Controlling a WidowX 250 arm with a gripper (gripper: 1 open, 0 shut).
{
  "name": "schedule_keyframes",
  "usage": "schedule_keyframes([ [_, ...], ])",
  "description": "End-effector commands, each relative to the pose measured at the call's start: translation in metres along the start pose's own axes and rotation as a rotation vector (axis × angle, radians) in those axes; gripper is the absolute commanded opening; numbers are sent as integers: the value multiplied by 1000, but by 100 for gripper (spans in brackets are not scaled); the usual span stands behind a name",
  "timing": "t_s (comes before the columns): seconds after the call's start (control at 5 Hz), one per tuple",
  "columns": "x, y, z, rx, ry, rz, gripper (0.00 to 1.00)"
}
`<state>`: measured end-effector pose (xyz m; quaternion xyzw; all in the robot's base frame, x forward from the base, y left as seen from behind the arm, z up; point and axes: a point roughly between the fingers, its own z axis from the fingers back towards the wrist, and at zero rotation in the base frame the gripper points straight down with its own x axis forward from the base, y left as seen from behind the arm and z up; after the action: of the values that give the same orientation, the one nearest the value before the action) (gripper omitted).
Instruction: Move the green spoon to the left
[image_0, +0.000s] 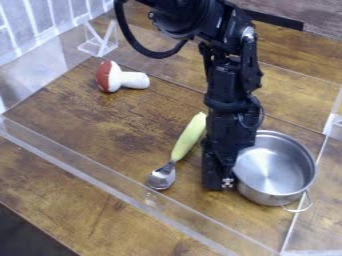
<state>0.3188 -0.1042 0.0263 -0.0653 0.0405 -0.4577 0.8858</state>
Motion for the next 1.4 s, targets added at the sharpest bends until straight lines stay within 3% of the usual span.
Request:
schedule_keyframes([
  [0.0, -3, 8, 21, 44, -76, 55, 0],
  [0.4, -16, 21, 43, 44, -124, 72, 0],
  [0.6, -21, 25, 56, 57, -147, 89, 0],
  [1.0, -21, 42, 75, 87, -216, 273, 0],
  [1.2, -24, 47, 68, 70, -265, 341, 0],
])
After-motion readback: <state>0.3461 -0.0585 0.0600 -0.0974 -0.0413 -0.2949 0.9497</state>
